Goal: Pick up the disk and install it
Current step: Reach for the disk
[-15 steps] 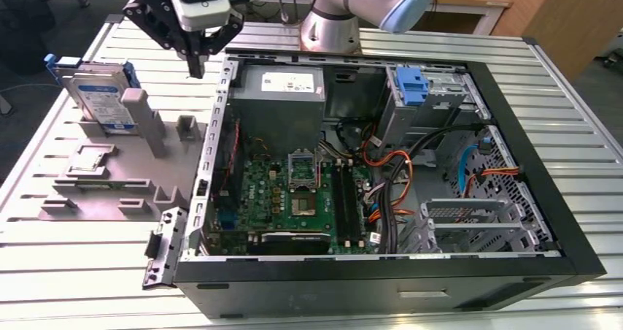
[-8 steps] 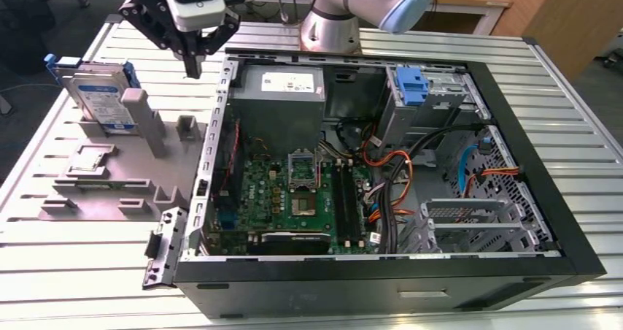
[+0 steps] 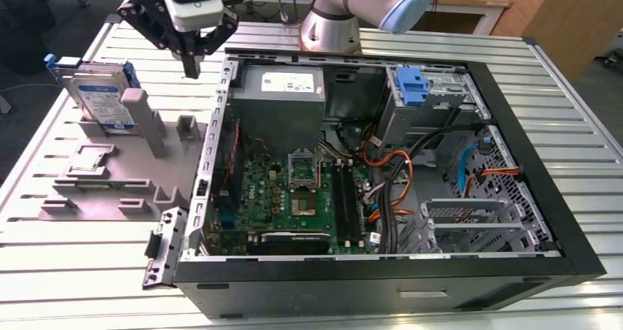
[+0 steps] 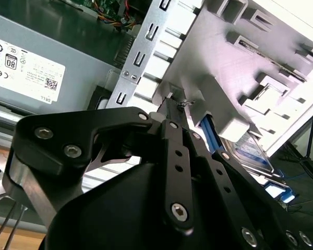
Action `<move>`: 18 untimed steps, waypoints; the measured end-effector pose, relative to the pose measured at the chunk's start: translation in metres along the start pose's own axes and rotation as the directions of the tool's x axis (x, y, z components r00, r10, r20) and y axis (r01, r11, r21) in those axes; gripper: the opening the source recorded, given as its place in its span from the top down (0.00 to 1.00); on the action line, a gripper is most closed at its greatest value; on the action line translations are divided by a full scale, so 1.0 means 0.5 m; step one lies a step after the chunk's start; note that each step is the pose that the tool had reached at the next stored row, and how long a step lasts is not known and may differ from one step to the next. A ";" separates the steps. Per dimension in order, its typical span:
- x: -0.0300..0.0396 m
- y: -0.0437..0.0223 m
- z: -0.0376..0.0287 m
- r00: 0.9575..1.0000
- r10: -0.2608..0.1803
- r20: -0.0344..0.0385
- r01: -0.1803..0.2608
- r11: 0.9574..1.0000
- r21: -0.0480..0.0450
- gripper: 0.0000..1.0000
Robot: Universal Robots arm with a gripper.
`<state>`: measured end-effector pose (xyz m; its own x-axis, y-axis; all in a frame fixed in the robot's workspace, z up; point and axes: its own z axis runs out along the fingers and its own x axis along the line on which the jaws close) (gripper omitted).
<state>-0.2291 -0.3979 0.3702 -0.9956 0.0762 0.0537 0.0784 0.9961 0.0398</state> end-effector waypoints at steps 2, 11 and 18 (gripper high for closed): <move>0.008 0.000 0.001 1.000 0.000 0.000 0.000 1.000 0.000 0.90; 0.054 0.008 0.011 1.000 -0.002 0.003 0.002 1.000 -0.004 0.90; 0.056 -0.006 0.011 1.000 -0.002 0.004 0.003 1.000 -0.004 0.90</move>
<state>-0.2576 -0.3986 0.3662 -0.9960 0.0739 0.0500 0.0761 0.9961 0.0436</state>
